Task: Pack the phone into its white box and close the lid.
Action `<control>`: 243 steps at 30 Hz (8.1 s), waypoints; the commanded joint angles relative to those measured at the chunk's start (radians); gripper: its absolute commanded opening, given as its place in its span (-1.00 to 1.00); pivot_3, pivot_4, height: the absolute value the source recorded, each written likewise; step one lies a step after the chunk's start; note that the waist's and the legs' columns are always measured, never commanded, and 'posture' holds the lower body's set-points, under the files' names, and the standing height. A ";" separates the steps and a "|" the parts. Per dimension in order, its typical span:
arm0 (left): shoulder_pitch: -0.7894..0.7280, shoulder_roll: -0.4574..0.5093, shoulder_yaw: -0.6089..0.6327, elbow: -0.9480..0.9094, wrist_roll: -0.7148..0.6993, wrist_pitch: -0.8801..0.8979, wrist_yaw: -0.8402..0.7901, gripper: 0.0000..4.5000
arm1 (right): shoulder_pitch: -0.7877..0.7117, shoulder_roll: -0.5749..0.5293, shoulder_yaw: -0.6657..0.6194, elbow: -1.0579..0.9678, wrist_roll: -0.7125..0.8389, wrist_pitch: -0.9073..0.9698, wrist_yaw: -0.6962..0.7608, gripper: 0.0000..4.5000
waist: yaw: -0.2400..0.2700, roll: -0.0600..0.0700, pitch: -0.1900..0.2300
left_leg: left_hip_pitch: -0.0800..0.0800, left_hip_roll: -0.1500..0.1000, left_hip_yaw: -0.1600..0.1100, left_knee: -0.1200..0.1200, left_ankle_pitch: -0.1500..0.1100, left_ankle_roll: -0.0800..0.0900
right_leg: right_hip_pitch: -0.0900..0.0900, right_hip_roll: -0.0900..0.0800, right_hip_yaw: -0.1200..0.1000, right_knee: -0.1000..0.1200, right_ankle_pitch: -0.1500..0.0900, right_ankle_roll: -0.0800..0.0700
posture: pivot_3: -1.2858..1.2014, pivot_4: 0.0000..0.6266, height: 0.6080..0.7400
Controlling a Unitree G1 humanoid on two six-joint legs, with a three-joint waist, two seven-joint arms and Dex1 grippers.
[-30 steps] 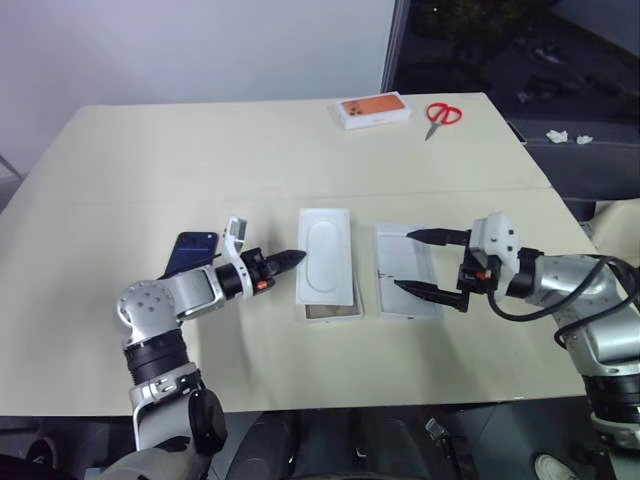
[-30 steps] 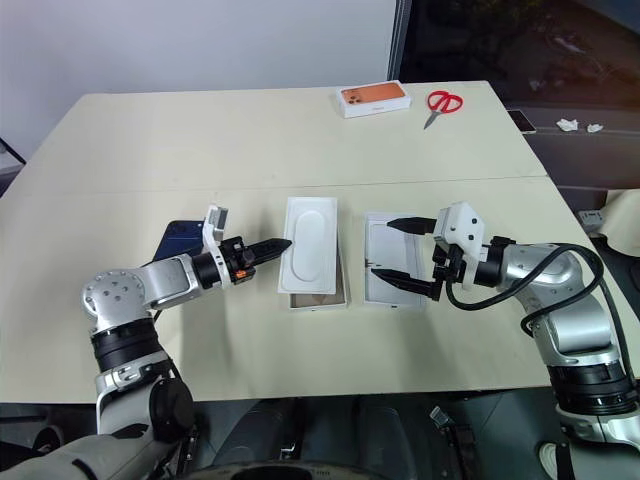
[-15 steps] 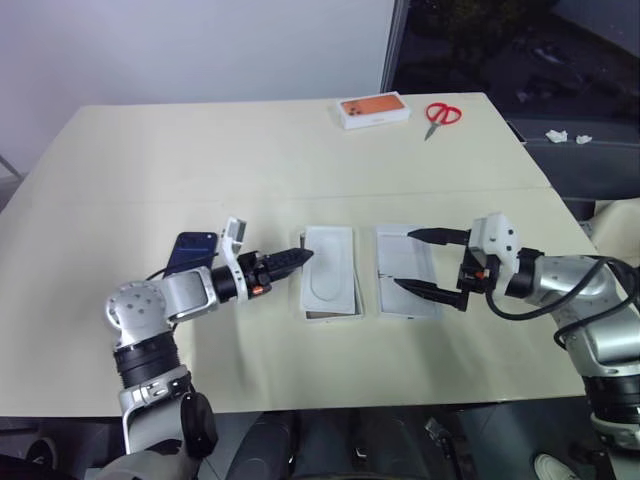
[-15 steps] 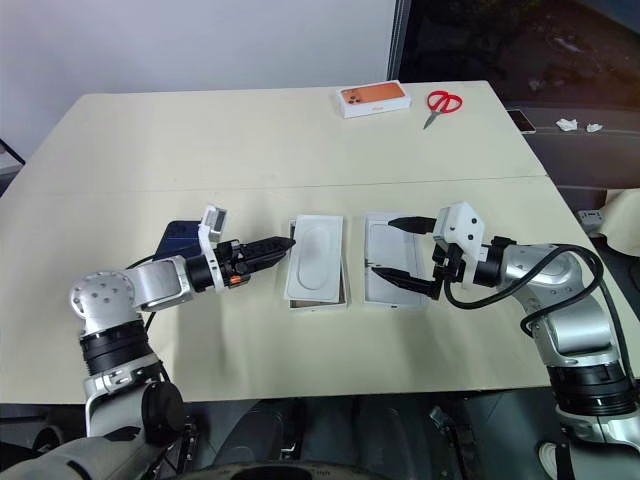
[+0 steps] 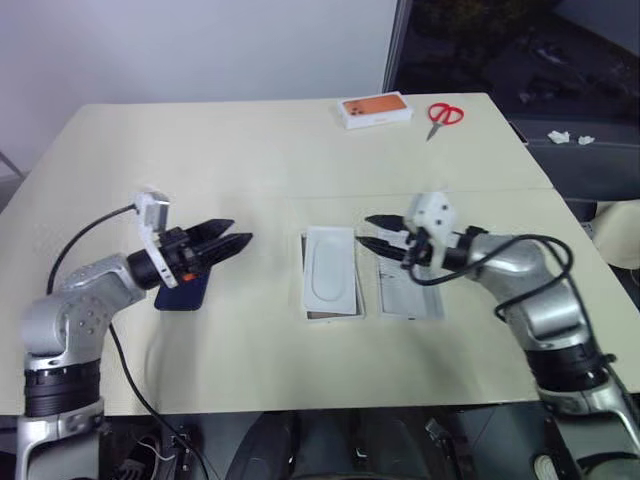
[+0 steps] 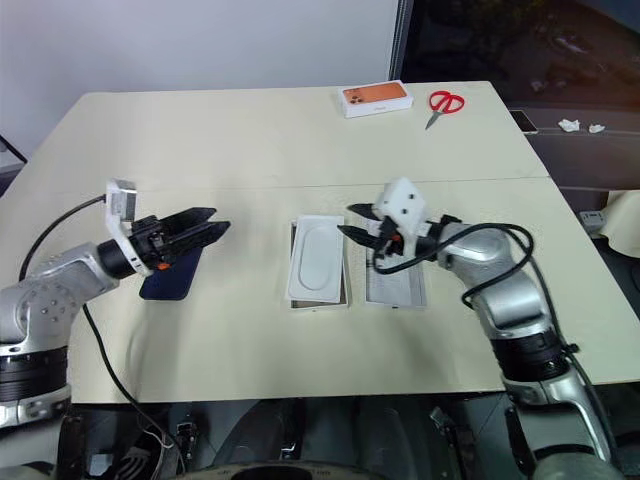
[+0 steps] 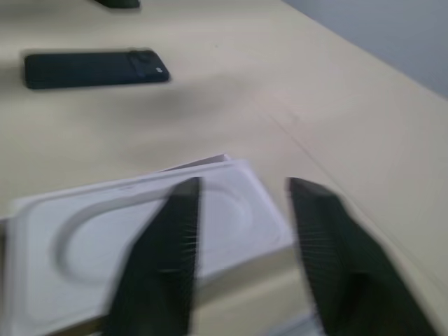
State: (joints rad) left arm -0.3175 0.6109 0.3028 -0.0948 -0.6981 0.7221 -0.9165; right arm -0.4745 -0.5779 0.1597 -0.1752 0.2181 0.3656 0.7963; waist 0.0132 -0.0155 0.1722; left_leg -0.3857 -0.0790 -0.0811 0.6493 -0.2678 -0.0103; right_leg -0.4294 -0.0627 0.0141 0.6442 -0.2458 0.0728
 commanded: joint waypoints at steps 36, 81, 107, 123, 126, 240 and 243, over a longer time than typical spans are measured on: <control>0.047 -0.002 -0.046 -0.052 0.045 -0.164 0.011 0.72 | -0.099 0.149 0.365 0.260 -0.557 -0.356 -0.004 -0.98 | -0.027 0.000 0.000 | -0.002 0.000 0.000 0.000 0.000 0.001 | -0.003 0.001 0.000 0.002 0.001 0.000 | 0.03 -0.52 1.00; 0.026 0.117 -0.030 0.131 0.039 -0.137 -0.077 0.96 | 0.029 -0.029 -0.189 0.036 0.057 -0.092 0.192 -0.39 | -0.027 0.000 0.000 | -0.002 0.001 0.000 -0.001 -0.001 0.001 | -0.003 0.001 0.000 0.001 0.000 0.000 | 0.03 -0.52 1.00; -0.040 0.283 0.075 0.493 0.074 -0.036 -0.091 1.00 | -0.140 0.215 0.176 0.170 -0.299 -0.278 -0.033 -0.98 | -0.029 0.000 0.000 | -0.003 0.000 0.000 -0.001 0.000 0.001 | -0.005 0.001 0.000 0.003 0.000 0.000 | 0.03 -0.52 1.00; -0.174 0.325 -0.145 0.735 0.213 0.169 -0.260 1.00 | -0.226 0.485 0.374 0.472 -0.472 -0.311 -0.153 -0.98 | -0.028 -0.002 -0.001 | -0.004 -0.001 -0.001 0.000 0.000 0.000 | -0.007 0.001 0.000 0.005 0.001 0.000 | 0.03 -0.52 1.00; -0.172 0.314 -0.195 0.717 0.222 0.203 -0.332 1.00 | -0.244 0.490 0.399 0.515 -0.502 -0.338 -0.150 -0.98 | -0.035 -0.002 -0.001 | -0.004 -0.002 -0.001 -0.001 0.000 0.000 | -0.007 0.001 0.000 0.005 0.001 0.000 | 0.03 -0.52 1.00; -0.012 0.097 0.076 0.138 -0.071 0.733 0.236 1.00 | -0.362 0.557 0.482 0.494 -0.539 0.216 0.088 -0.98 | -0.055 0.001 -0.007 | 0.011 -0.001 -0.003 -0.009 -0.001 -0.003 | 0.003 0.001 0.001 0.001 0.000 0.000 | 0.03 -0.52 1.00; -0.027 0.056 0.055 0.144 -0.062 0.711 0.259 1.00 | -0.353 0.563 0.485 0.466 -0.523 0.237 0.112 -0.98 | -0.052 0.001 -0.007 | 0.012 -0.001 -0.003 -0.010 -0.001 -0.003 | 0.004 0.001 0.001 0.001 0.000 0.000 | 0.03 -0.52 1.00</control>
State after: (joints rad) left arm -0.3392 0.6886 0.3936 0.0384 -0.7717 1.4348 -0.6774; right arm -0.8348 -0.0305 0.6230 0.3054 -0.3273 0.5874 0.8843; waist -0.0391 -0.0143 0.1653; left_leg -0.3737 -0.0802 -0.0844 0.6394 -0.2686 -0.0138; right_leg -0.4255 -0.0618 0.0146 0.6455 -0.2458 0.0725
